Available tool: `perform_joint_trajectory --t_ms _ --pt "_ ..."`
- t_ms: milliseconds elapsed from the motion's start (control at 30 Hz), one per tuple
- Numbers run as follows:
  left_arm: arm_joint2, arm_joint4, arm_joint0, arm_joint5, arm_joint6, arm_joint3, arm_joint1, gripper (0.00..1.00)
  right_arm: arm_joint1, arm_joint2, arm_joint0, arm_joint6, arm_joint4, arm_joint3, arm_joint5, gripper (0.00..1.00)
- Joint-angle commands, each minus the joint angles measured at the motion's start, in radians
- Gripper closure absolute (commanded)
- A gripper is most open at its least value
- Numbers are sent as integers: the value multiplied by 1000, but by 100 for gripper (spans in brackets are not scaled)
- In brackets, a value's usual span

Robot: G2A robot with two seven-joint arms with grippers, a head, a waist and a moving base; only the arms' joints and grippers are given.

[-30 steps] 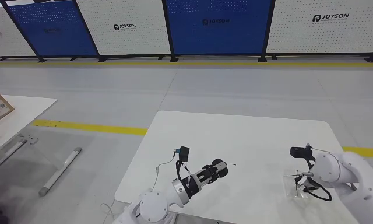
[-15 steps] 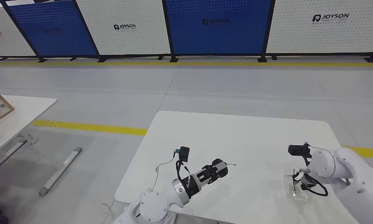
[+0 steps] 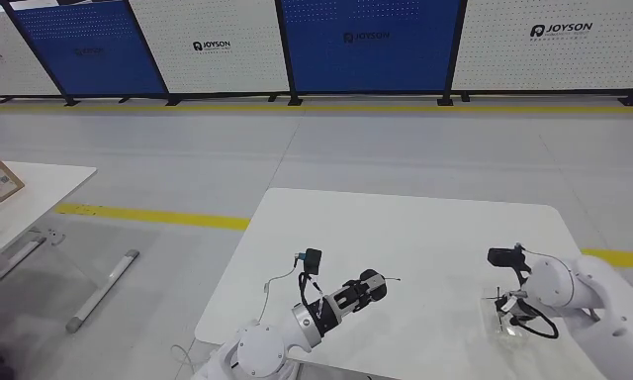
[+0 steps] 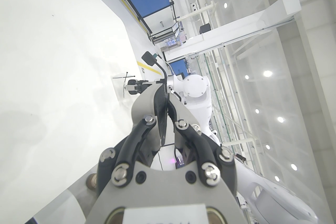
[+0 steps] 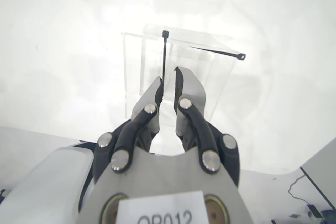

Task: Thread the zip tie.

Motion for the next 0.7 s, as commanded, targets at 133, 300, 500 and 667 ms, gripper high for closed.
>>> perform_joint_trajectory --t_ms 133,300,500,667 --pt "0 0 0 0 0 0 0 100 11 9 -2 0 10 -1 0 80" --pt "0 0 0 0 0 0 0 100 4 -21 26 0 43 33 0 82" --pt "0 0 0 0 0 0 0 100 -9 -69 70 0 71 73 0 82" --pt "0 0 0 0 0 0 0 100 -18 -106 103 0 90 107 0 82"
